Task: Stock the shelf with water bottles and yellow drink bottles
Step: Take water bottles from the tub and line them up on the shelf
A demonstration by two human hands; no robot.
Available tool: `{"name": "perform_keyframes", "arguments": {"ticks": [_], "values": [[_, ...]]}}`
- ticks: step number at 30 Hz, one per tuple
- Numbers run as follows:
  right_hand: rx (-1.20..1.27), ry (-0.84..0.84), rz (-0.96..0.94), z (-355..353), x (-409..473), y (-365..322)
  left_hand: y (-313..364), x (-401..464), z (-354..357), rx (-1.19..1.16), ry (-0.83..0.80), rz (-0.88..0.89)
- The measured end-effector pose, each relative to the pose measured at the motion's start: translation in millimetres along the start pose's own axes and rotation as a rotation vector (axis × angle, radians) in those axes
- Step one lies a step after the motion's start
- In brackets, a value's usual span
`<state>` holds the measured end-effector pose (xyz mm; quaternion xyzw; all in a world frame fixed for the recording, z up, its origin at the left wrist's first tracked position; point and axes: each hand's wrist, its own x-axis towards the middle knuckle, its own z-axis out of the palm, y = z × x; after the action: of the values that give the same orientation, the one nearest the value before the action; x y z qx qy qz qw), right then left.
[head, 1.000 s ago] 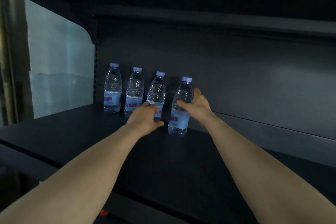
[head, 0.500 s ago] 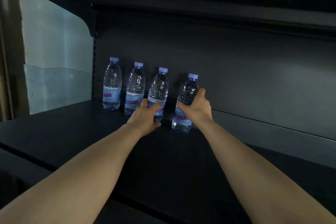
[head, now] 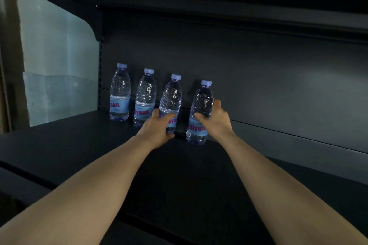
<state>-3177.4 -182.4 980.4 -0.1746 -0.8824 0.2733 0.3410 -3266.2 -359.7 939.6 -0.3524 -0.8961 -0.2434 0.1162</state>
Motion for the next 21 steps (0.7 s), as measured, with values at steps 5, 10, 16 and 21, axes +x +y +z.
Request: {"name": "perform_keyframes", "arguments": {"ticks": [5, 10, 16, 21], "values": [[-0.007, 0.025, -0.034, 4.3, -1.2, 4.9, -0.9, -0.1, 0.1, 0.003, -0.008, 0.004], [-0.031, 0.004, -0.021, 0.9, 0.2, 7.3, -1.8, 0.7, -2.6, 0.01, -0.019, 0.006], [-0.329, 0.033, -0.098, -11.6, -21.1, -5.0, 0.1, -12.2, -18.0, 0.039, 0.022, 0.012], [-0.556, 0.058, -0.205, -27.9, -64.0, -30.2, 3.9, -44.1, -39.2, 0.031, 0.087, 0.039]]}}
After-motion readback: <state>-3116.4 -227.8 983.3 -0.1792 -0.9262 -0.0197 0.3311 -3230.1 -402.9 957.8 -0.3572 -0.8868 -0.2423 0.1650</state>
